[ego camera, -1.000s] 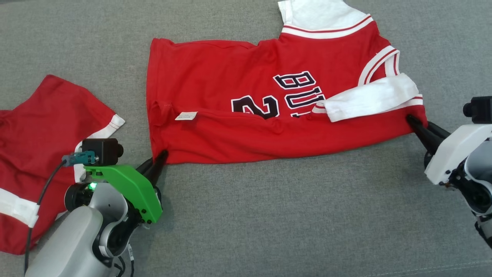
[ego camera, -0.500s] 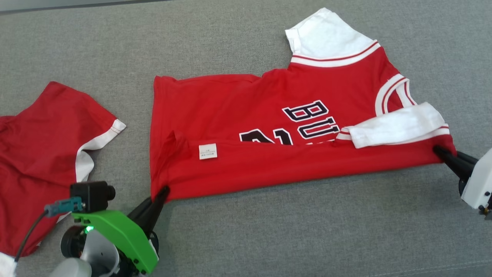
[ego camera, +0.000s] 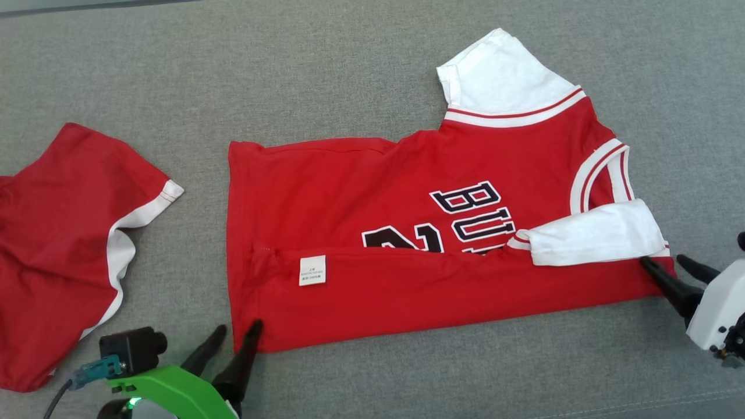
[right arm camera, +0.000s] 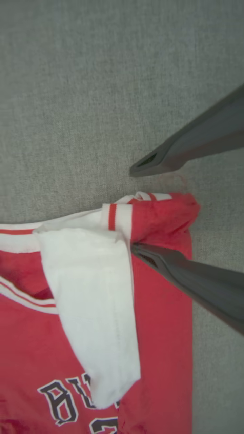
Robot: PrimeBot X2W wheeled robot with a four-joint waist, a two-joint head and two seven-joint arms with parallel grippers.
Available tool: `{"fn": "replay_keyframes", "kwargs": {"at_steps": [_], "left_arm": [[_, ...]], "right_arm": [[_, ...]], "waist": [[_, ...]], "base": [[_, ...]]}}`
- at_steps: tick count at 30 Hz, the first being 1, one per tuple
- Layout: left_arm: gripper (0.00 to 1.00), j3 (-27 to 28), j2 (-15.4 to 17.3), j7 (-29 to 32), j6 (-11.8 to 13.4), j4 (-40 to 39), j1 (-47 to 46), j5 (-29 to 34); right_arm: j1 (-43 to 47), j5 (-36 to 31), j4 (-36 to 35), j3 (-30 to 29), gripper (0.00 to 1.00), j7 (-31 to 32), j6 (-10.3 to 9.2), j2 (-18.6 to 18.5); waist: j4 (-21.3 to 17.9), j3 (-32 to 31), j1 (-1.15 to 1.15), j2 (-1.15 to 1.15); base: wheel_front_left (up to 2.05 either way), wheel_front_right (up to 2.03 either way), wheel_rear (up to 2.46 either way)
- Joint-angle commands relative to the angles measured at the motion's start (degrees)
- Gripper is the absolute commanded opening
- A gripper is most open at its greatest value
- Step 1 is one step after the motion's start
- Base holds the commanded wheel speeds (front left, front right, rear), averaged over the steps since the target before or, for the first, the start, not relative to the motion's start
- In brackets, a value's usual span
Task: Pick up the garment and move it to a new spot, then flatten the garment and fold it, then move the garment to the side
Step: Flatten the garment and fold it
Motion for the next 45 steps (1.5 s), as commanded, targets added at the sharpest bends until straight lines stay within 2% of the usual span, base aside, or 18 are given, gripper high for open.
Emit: {"fn": "replay_keyframes", "kwargs": {"at_steps": [1, 7, 11, 16, 22, 28, 32, 36, 37, 38, 39, 40, 45], "left_arm": [[1.0, 0.65, 1.13, -0.53, 0.68, -0.14, 0.89, 0.97], [1.0, 4.53, 4.48, -3.26, 3.19, -4.16, -5.74, 5.94], [1.0, 4.0, 3.7, -1.14, 1.59, -1.29, -16.33, 7.53], [1.0, 0.74, -0.06, 2.27, -1.88, 7.38, -31.46, 9.2], [1.0, -3.92, -5.48, 6.93, -6.58, 19.04, -42.77, 8.9], [1.0, -8.1, -9.39, 11.82, -9.67, 28.71, -48.35, 8.95], [1.0, -9.23, -12.01, 13.34, -12.1, 32.06, -49.93, 7.04], [1.0, -10.38, -12.97, 14.04, -13.19, 34.09, -51.21, 7.3], [0.95, -10.61, -13.09, 14.07, -13.51, 34.54, -51.45, 7.37], [0.58, -10.9, -13.3, 14.03, -13.82, 34.93, -51.72, 7.4], [0.32, -11.26, -13.4, 14.01, -14.24, 35.15, -51.85, 7.46], [0.0, -11.59, -13.55, 14.04, -14.69, 35.3, -51.75, 7.16], [0.0, -11.84, -13.18, 11.46, -15.78, 35.5, -51.55, 7.57]], "right_arm": [[-0.99, -0.65, -0.56, -0.4, 1.0, -0.72, -0.04, -0.7], [-7.17, -2.19, -5.83, -3.42, 1.0, -2.53, -0.03, -3.1], [-17.09, -5.65, -4.84, -3.16, 1.0, -1.38, -0.03, -2.27], [-31.56, -10.97, 2.1, 1.05, 1.0, -0.1, -0.02, 0.7], [-44.22, -16.37, 13.53, 6.12, 1.0, -0.62, -0.03, 4.23], [-50.91, -19.21, 22.47, 9.23, 1.0, -2.01, -0.03, 5.16], [-53.3, -19.89, 26.84, 10.56, 1.0, -3.22, -0.03, 4.95], [-54.23, -19.92, 29.46, 11.21, 1.0, -3.59, -0.03, 5.28], [-54.45, -19.58, 30.06, 11.59, 1.0, -3.66, -0.03, 5.42], [-54.58, -19.18, 30.6, 11.98, 0.93, -3.8, -0.03, 5.52], [-54.66, -18.7, 31.02, 12.33, 0.43, -3.99, -0.03, 5.6], [-54.55, -18.05, 31.42, 12.71, 0.0, -4.19, -0.03, 5.83], [-54.33, -15.19, 32.06, 13.59, 0.0, -8.52, -0.06, 5.36]], "waist": [[0.15, 0.08, 0.0, 0.27], [1.36, 3.52, 0.0, 0.27], [2.82, 8.0, 0.0, 0.27], [5.14, 13.52, 0.0, 0.27], [8.35, 15.84, 0.0, 0.27], [10.73, 15.78, 0.0, 0.27], [11.38, 15.48, 0.0, 0.27], [11.32, 15.77, 0.0, 0.27], [11.21, 15.89, 0.0, 0.27], [11.09, 15.97, 0.0, 0.27], [10.95, 15.98, 0.0, 0.27], [10.75, 15.88, 0.0, 0.27], [9.48, 14.21, 0.0, 0.27]], "base": [[0.0, 0.0, 0.0], [0.0, 0.0, 0.0], [0.0, 0.0, 0.0], [0.0, 0.0, 0.0], [0.0, 0.0, 0.0], [0.0, 0.0, 0.0], [0.0, 0.0, 0.0], [0.0, 0.0, 0.0], [0.0, 0.0, 0.0], [0.0, 0.0, 0.0], [0.0, 0.0, 0.0], [0.0, 0.0, 0.0], [0.0, 0.0, 0.0]]}}
